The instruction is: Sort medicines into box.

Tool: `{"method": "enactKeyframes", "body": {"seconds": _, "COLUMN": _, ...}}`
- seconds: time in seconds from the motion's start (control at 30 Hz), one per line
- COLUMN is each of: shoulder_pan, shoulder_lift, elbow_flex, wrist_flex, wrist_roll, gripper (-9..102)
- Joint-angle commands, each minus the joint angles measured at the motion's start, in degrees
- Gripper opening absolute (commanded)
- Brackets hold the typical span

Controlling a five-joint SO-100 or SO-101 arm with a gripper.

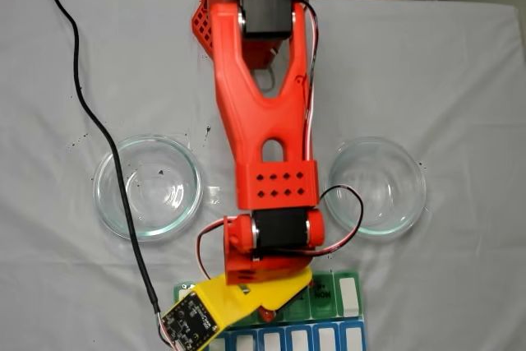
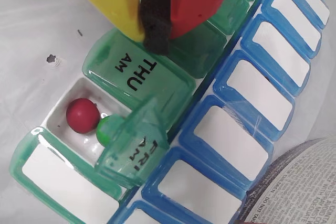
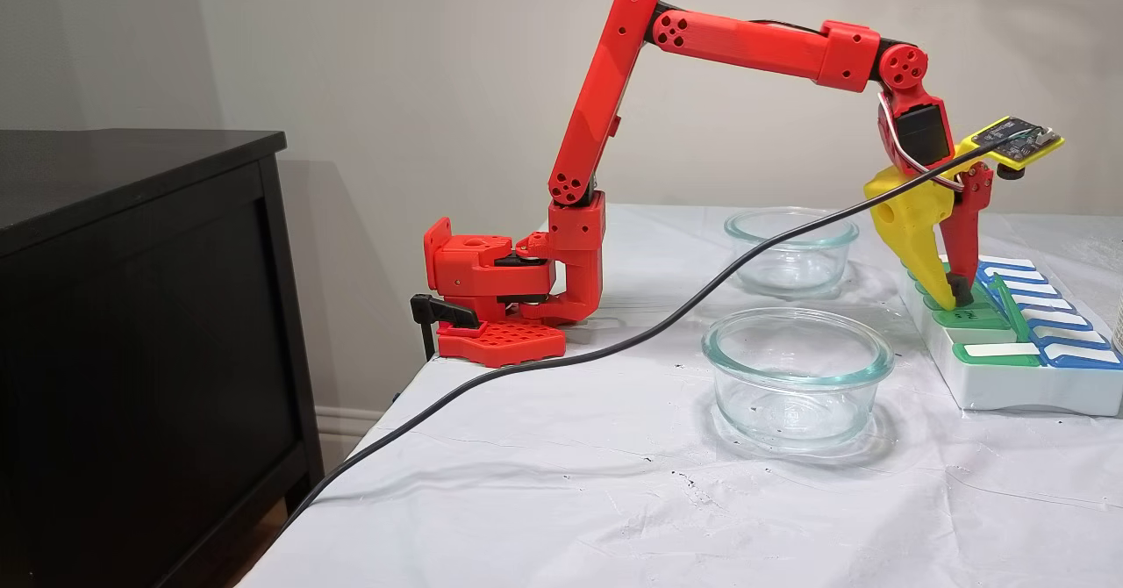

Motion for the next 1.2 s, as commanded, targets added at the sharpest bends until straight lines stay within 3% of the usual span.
{"method": "enactKeyframes", "body": {"seconds": 0.0, "shoulder_pan": -0.8, "shoulder_lift": 5.4, "elbow_flex": 0.9, "wrist_flex": -2.8, "wrist_roll": -1.0, "gripper": 0}}
{"method": "enactKeyframes", "body": {"seconds": 0.17, "shoulder_pan": 2.0, "shoulder_lift": 16.2, "elbow_flex": 6.9, "wrist_flex": -15.0, "wrist_roll": 2.1, "gripper": 0}}
{"method": "enactKeyframes", "body": {"seconds": 0.3, "shoulder_pan": 6.1, "shoulder_lift": 25.4, "elbow_flex": 18.5, "wrist_flex": -36.0, "wrist_roll": 2.9, "gripper": 0}}
{"method": "enactKeyframes", "body": {"seconds": 0.4, "shoulder_pan": 8.2, "shoulder_lift": 27.2, "elbow_flex": 22.0, "wrist_flex": -42.7, "wrist_roll": 2.5, "gripper": 0}}
{"method": "enactKeyframes", "body": {"seconds": 0.67, "shoulder_pan": 10.9, "shoulder_lift": 18.8, "elbow_flex": 7.6, "wrist_flex": -21.5, "wrist_roll": -3.2, "gripper": 0}}
{"method": "enactKeyframes", "body": {"seconds": 0.77, "shoulder_pan": 9.7, "shoulder_lift": 16.3, "elbow_flex": 4.3, "wrist_flex": -16.7, "wrist_roll": -3.8, "gripper": 0}}
{"method": "enactKeyframes", "body": {"seconds": 0.97, "shoulder_pan": 7.5, "shoulder_lift": 12.6, "elbow_flex": 3.4, "wrist_flex": -14.9, "wrist_roll": -4.4, "gripper": 0}}
{"method": "enactKeyframes", "body": {"seconds": 1.17, "shoulder_pan": 7.3, "shoulder_lift": 7.8, "elbow_flex": -6.9, "wrist_flex": 2.3, "wrist_roll": -11.1, "gripper": 0}}
